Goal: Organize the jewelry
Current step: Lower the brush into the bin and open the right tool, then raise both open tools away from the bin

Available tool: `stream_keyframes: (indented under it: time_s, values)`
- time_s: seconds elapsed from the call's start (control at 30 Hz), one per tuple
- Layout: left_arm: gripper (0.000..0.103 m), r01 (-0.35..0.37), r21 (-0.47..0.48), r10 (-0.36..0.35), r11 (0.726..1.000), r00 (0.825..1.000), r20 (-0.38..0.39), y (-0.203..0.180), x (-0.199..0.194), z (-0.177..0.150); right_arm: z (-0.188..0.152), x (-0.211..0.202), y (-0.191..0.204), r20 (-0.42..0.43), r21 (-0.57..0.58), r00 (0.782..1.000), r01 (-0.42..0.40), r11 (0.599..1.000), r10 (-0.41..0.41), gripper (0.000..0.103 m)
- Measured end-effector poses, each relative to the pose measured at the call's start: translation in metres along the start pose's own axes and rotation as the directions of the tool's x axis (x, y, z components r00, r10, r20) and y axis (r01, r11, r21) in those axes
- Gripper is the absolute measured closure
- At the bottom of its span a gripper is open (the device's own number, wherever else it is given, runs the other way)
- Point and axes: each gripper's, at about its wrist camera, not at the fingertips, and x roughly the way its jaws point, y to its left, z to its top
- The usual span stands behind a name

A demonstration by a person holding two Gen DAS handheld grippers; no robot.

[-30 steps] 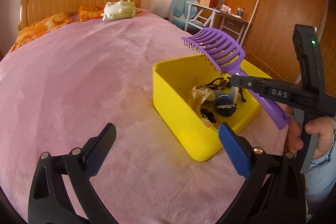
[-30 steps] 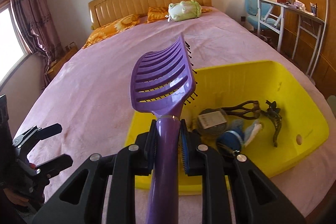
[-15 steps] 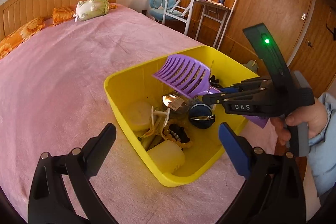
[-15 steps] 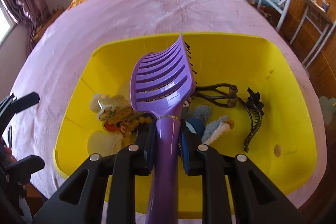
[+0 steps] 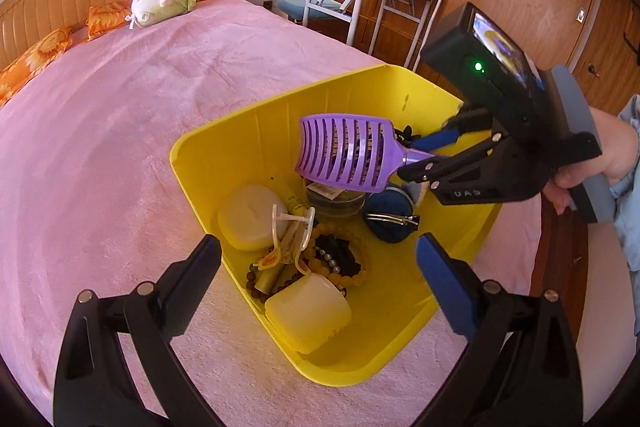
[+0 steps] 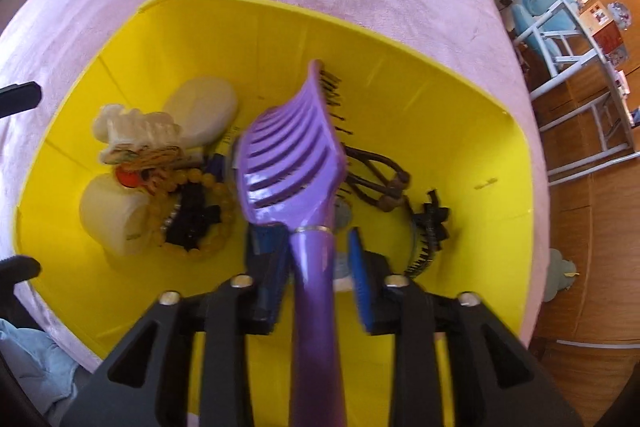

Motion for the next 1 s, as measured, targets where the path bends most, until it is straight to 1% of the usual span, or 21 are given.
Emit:
stream_keyframes:
  time_s: [0.07,0.13,0.2,0.27,0.33,0.37,0.4,0.5,0.57,0.67,0.7,0.73,0.8,0.93,1.0]
  values:
    - [0.008,0.001,0.002,-0.001,1.0,1.0,-0.003,-0.002,0.001,0.0,0.0,0.002,-0.011,-0.018,0.015,1.0,0.014,1.0,-0.014,0.056]
    - [0.008,0.005,0.009,-0.005,1.0,1.0,-0.005,-0.004,0.002,0.0,-0.001,0.0,-0.021,-0.025,0.028,0.999,0.032,0.999,-0.032,0.053]
    - [0.008,0.006,0.019,-0.006,1.0,1.0,-0.006,-0.006,0.002,0.0,-0.001,-0.002,-0.029,-0.025,0.041,0.997,0.067,0.997,-0.066,0.043]
    - [0.008,0.009,0.027,-0.009,1.0,1.0,-0.006,-0.008,0.002,0.0,-0.004,-0.007,-0.039,-0.018,0.063,0.996,0.094,0.994,-0.093,0.041]
    - [0.008,0.011,0.035,-0.01,0.999,1.0,-0.01,-0.011,0.002,-0.001,-0.008,-0.012,-0.048,-0.005,0.089,0.997,0.081,0.993,-0.081,0.038]
    - [0.008,0.011,0.04,-0.01,0.999,1.0,-0.012,-0.012,0.002,-0.001,-0.009,-0.014,-0.051,-0.002,0.098,0.997,0.076,0.992,-0.076,0.032]
    - [0.008,0.009,0.047,-0.009,0.999,1.0,-0.016,-0.013,0.003,-0.001,-0.01,-0.015,-0.053,0.002,0.106,0.998,0.07,0.992,-0.07,0.024]
    - [0.008,0.006,0.06,-0.005,0.998,1.0,-0.023,-0.017,0.002,-0.002,-0.015,-0.022,-0.056,0.017,0.125,1.0,0.02,0.992,-0.022,0.014]
    - [0.008,0.005,0.067,-0.004,0.998,1.0,-0.026,-0.019,0.002,-0.002,-0.019,-0.024,-0.056,0.03,0.126,1.0,-0.009,0.992,0.006,0.011]
    - [0.008,0.0,0.085,0.003,0.996,1.0,-0.03,-0.023,0.003,-0.001,-0.024,-0.026,-0.053,0.038,0.124,0.999,-0.035,0.992,0.03,0.011]
    - [0.008,-0.003,0.091,0.005,0.996,1.0,-0.029,-0.024,0.002,-0.001,-0.025,-0.027,-0.053,0.042,0.135,0.997,-0.062,0.989,0.057,0.01]
    - [0.008,-0.005,0.094,0.008,0.996,1.0,-0.028,-0.024,0.002,-0.001,-0.028,-0.028,-0.054,0.05,0.15,0.994,-0.105,0.983,0.099,0.009]
    - [0.008,-0.012,0.1,0.015,0.995,0.999,-0.028,-0.026,0.001,0.0,-0.033,-0.032,-0.052,0.069,0.162,0.987,-0.155,0.975,0.146,0.007]
    - [0.008,-0.033,0.121,0.037,0.992,0.999,-0.027,-0.029,0.001,0.0,-0.043,-0.039,-0.044,0.11,0.156,0.975,-0.209,0.965,0.193,0.004]
    - [0.008,-0.038,0.125,0.042,0.991,0.999,-0.027,-0.03,0.001,0.0,-0.049,-0.043,-0.04,0.142,0.151,0.963,-0.251,0.956,0.23,0.004]
